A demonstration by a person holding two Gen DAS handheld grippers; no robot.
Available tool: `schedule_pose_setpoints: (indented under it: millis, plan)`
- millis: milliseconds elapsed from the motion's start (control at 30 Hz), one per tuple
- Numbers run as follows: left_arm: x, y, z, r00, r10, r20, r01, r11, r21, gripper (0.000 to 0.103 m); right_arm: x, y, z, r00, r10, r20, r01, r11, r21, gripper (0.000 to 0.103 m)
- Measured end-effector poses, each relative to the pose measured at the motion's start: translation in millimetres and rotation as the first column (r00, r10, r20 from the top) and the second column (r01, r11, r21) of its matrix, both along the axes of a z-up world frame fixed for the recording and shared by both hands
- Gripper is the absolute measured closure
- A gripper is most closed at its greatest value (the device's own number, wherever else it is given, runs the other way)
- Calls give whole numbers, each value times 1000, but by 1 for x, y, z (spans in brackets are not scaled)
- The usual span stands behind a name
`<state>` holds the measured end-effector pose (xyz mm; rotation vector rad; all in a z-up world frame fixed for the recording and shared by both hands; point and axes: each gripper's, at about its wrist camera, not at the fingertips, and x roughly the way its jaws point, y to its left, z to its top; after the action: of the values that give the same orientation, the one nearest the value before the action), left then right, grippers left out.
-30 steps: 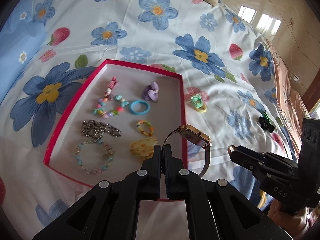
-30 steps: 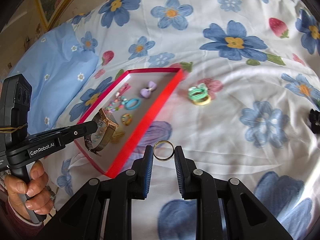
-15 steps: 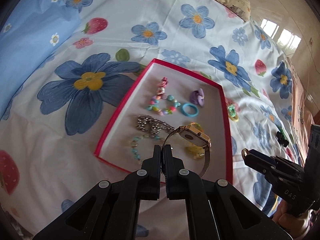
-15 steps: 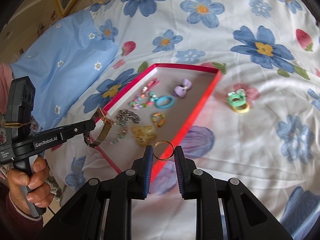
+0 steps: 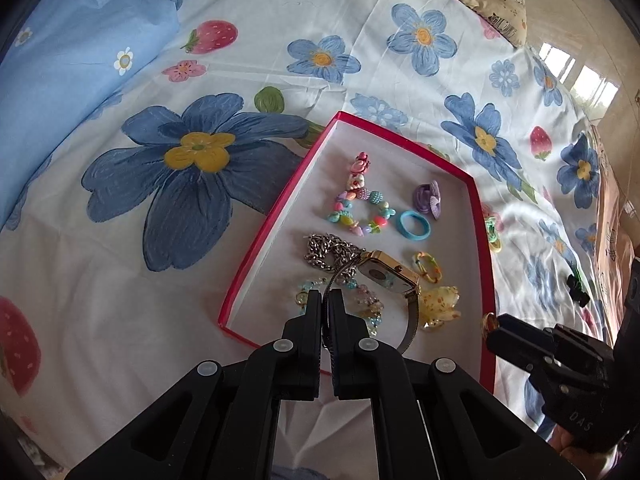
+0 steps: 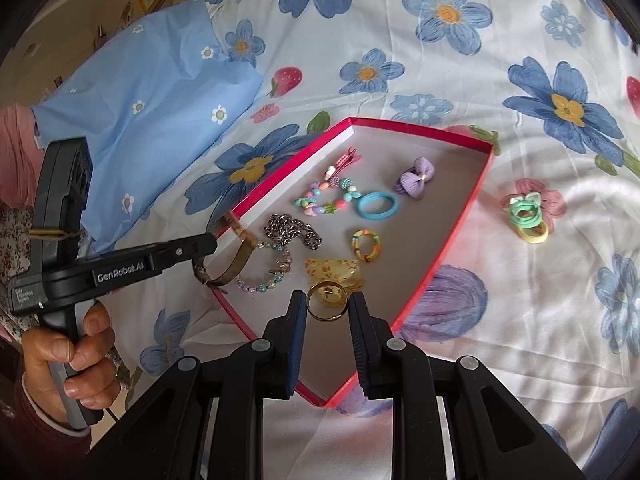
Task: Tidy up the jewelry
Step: 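Carry the gold watch and gold ring over the box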
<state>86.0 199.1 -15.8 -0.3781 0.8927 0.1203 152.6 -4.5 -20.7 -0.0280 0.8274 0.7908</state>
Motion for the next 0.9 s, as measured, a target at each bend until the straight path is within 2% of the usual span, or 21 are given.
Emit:
schedule_pose_setpoints:
  millis: [467, 900]
  plan:
    - [35, 0, -24, 996, 4, -90, 0, 999, 48, 100, 9, 27, -24, 996, 71, -58, -76, 993, -92, 81]
    - [43, -4, -34, 993, -3, -121, 11, 998, 69, 100, 16, 44, -37, 988, 119, -99, -134, 977, -166, 81]
